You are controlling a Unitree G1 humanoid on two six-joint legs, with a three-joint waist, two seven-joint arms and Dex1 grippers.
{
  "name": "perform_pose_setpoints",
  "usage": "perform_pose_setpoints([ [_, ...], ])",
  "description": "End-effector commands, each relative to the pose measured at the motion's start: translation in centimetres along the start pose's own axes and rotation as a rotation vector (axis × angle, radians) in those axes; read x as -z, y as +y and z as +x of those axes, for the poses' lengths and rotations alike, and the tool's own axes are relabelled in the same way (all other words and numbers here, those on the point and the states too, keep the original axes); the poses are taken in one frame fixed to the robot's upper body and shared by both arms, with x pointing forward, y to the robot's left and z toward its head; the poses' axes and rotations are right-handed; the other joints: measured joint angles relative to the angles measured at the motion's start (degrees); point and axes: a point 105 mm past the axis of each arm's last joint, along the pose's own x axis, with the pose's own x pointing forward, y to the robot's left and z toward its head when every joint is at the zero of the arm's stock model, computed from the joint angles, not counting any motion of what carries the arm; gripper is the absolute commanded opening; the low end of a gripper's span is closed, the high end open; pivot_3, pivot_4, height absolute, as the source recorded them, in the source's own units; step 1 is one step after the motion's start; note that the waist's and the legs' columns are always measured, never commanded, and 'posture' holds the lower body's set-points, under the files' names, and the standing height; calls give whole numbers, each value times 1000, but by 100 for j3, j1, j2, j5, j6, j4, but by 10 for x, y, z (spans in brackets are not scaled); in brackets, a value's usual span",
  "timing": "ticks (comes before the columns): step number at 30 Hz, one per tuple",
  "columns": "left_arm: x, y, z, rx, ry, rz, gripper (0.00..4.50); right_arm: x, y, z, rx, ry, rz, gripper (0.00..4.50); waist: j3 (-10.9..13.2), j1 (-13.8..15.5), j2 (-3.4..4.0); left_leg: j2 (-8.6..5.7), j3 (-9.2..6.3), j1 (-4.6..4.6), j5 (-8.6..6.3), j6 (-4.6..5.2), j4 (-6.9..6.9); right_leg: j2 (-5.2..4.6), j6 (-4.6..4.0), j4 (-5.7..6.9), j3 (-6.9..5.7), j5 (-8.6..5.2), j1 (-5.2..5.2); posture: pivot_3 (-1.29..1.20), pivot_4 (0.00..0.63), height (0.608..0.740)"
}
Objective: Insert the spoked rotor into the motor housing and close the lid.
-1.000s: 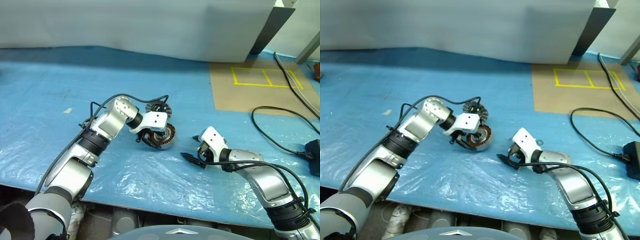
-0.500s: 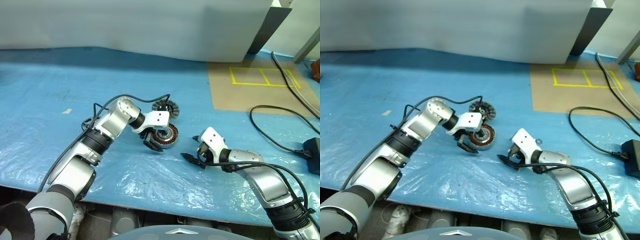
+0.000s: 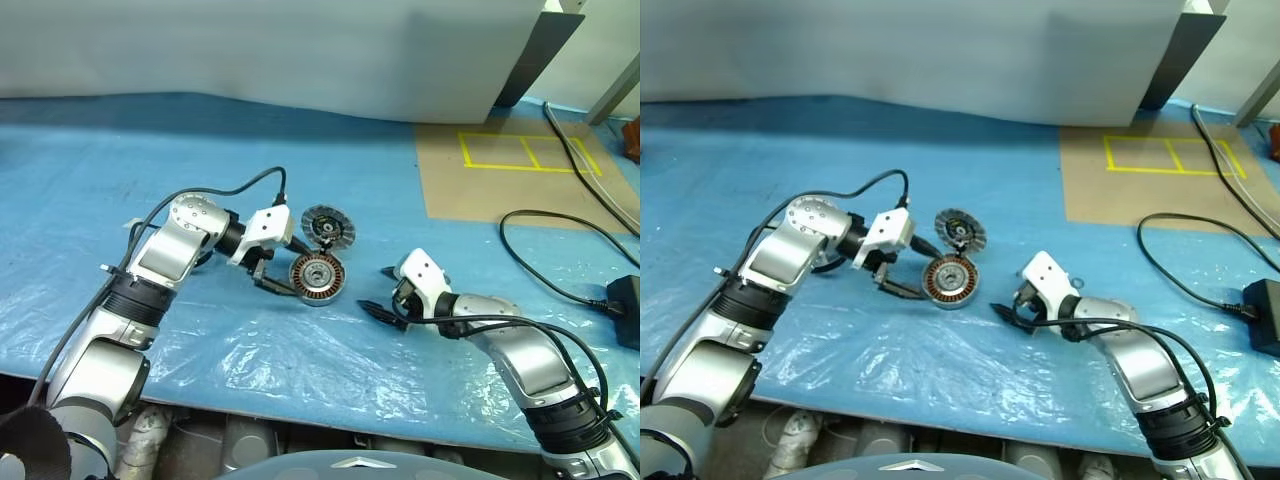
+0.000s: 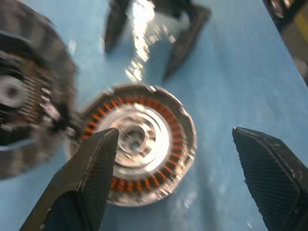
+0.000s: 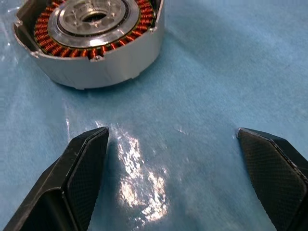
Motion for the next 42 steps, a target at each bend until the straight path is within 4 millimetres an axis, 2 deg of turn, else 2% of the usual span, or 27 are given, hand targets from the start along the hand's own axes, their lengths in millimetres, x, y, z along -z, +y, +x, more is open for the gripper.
perform_pose_setpoints([
  [1, -17, 1, -11, -74, -85, 9, 4002, -12, -4, -5, 15, -52, -19, 4500, 0, -15, 0, 0, 0, 1, 0, 0, 0, 0, 0, 0, 0, 0, 0, 0, 150, 740],
  [6, -3, -2, -28, -193, -99, -23, 4002, -20, -4, -15, 15, -83, -16, 4500, 1, -68, 1, 3, 1, 5, 0, 0, -7, 4, -1, 0, 0, 0, -4, 0, 150, 740],
  [7, 2, -2, -33, -243, -102, -26, 4002, -27, -6, -21, 37, -111, -46, 4500, 1, -61, 1, 3, 1, 2, 0, 0, -7, 4, -1, 0, 0, -1, -8, 0, 150, 740],
  [11, 28, -22, -41, -304, -67, -49, 4002, -50, -13, -46, 157, -204, -153, 4500, 2, -60, 3, 4, 1, -3, -1, 0, -10, 4, 0, -5, 0, -1, -9, 0, 150, 740],
  [15, 31, -17, -41, -480, -165, -189, 4002, -34, -27, -58, 346, -160, -146, 4500, 2, 17, 1, 7, 0, -5, -1, 0, -11, 4, 1, -5, -7, -2, -8, 0, 150, 740],
  [19, 37, -4, -31, -642, -241, -317, 4002, -19, -39, -64, 521, -150, -48, 4500, 3, 40, 1, 2, 4, 1, -1, 1, 2, -3, 3, -2, -1, -2, -1, 0, 150, 740],
  [23, 39, -4, -16, -640, -292, -393, 4002, -8, -41, -65, 610, -156, 54, 4500, 2, -27, 1, 5, 5, 5, -1, 1, -2, 2, 6, -2, 2, -4, -4, 0, 150, 740],
  [27, 40, -3, -9, -618, -283, -382, 4002, 7, -60, -72, 713, -135, 132, 4500, 2, -71, 1, 1, 4, -10, -1, 0, -6, 5, 8, -4, 6, -3, -23, 0, 150, 740],
  [32, 44, -5, -10, -595, -274, -385, 4002, 27, -66, -68, 705, -111, 226, 4500, 2, -67, 1, 0, 1, -15, -1, 0, -6, 6, 9, -2, 6, -3, -26, 0, 150, 740],
  [42, 44, -16, -8, -544, -240, -379, 4002, 53, -65, -58, 647, -40, 225, 4500, 2, -68, 1, -1, 2, -9, -1, 0, -1, 4, 9, 1, 8, -2, -19, 0, 150, 740],
])
